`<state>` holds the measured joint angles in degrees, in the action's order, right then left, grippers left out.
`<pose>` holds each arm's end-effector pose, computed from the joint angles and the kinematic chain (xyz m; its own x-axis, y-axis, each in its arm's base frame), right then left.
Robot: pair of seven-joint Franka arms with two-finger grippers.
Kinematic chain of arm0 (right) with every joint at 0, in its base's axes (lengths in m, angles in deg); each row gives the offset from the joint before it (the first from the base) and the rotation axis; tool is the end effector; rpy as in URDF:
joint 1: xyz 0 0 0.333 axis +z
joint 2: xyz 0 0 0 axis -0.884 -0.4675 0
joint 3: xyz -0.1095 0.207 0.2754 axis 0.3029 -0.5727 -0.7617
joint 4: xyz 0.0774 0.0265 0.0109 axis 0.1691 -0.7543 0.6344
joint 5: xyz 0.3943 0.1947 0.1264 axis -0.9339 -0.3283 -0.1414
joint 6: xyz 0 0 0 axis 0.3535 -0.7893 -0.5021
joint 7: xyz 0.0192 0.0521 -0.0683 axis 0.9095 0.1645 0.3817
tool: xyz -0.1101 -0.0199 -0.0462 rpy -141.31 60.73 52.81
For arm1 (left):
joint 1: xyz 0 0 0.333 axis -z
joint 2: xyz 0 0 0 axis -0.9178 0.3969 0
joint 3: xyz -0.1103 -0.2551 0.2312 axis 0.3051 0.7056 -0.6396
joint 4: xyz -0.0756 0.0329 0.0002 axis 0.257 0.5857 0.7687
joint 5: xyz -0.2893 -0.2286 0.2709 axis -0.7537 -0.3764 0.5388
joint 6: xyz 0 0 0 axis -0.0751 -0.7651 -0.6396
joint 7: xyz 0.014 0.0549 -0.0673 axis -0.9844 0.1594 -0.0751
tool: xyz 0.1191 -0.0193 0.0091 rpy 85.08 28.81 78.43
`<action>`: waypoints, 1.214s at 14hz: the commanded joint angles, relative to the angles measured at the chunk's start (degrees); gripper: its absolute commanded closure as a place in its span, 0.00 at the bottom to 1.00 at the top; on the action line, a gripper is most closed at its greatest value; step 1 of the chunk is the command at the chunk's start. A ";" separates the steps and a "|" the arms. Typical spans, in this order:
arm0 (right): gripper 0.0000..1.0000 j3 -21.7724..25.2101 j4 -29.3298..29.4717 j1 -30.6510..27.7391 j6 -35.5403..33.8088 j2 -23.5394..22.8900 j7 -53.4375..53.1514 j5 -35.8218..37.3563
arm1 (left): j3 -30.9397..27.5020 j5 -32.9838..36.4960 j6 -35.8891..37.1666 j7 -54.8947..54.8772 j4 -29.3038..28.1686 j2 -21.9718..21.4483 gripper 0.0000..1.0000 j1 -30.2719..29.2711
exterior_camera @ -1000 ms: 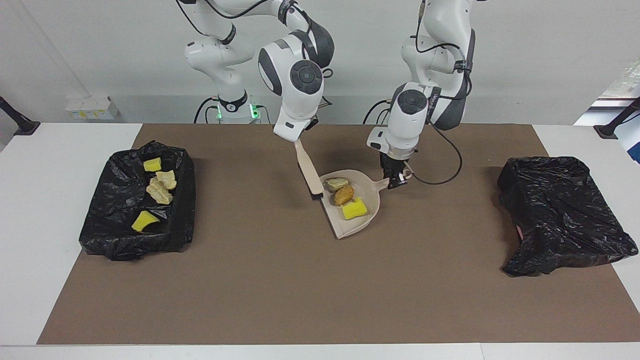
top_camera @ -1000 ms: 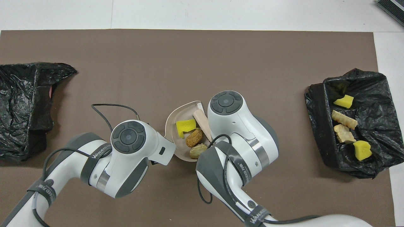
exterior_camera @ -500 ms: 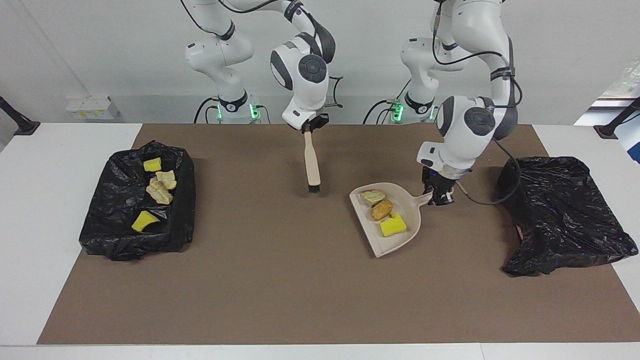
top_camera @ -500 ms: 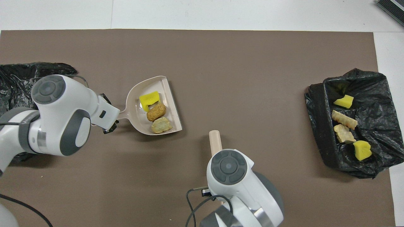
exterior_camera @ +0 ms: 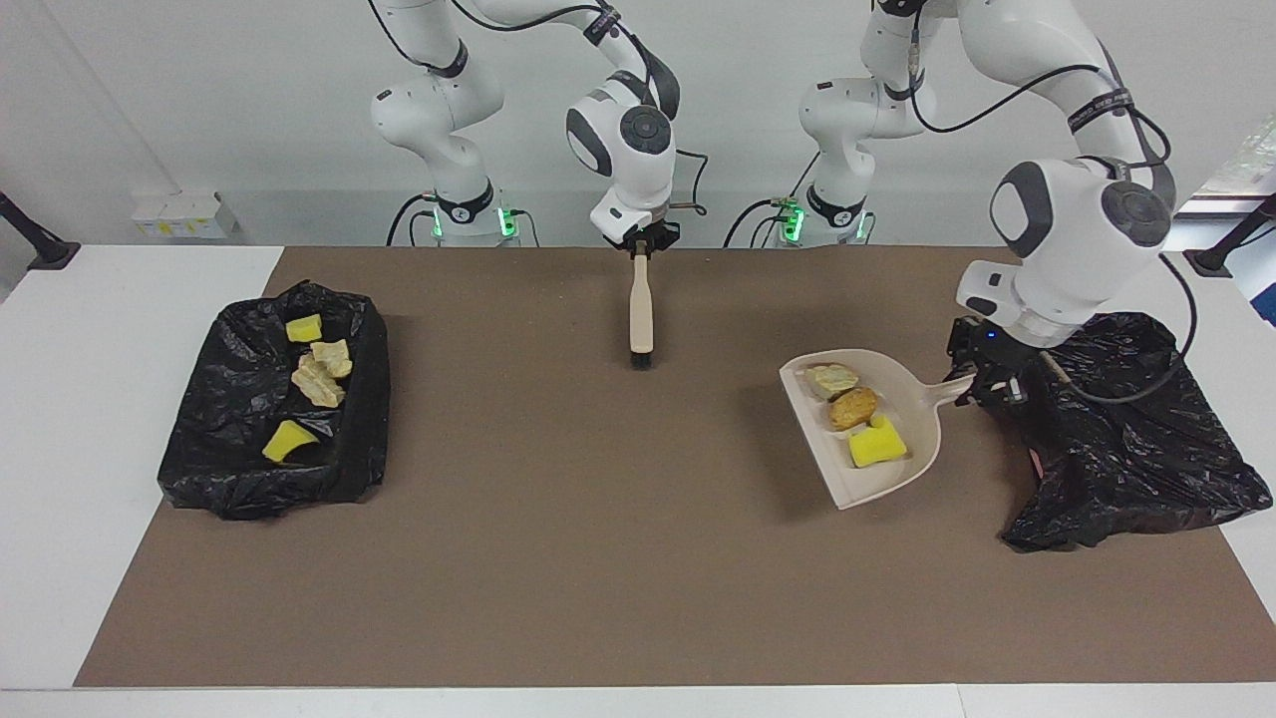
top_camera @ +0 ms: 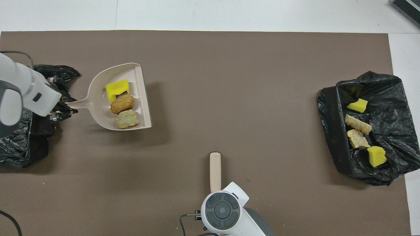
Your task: Sweep and dump trash in bin
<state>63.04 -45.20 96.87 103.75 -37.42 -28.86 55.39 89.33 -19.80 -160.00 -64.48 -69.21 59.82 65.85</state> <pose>0.3230 0.4082 0.3267 0.9622 -0.0246 -0.2712 -0.0243 -0.9997 0.0045 0.6744 0.0094 0.4630 0.1180 -0.9917 0.0503 -0.9926 -0.1163 0.0348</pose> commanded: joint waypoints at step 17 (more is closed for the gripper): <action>0.00 1.09 22.89 -23.81 -17.58 3.54 10.87 2.90 | 0.21 27.48 -6.54 -29.04 18.65 7.91 1.00 -22.97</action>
<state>64.75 -29.27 78.78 90.87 -33.31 -22.45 57.02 88.98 3.42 -165.04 -96.59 -52.48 66.82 43.10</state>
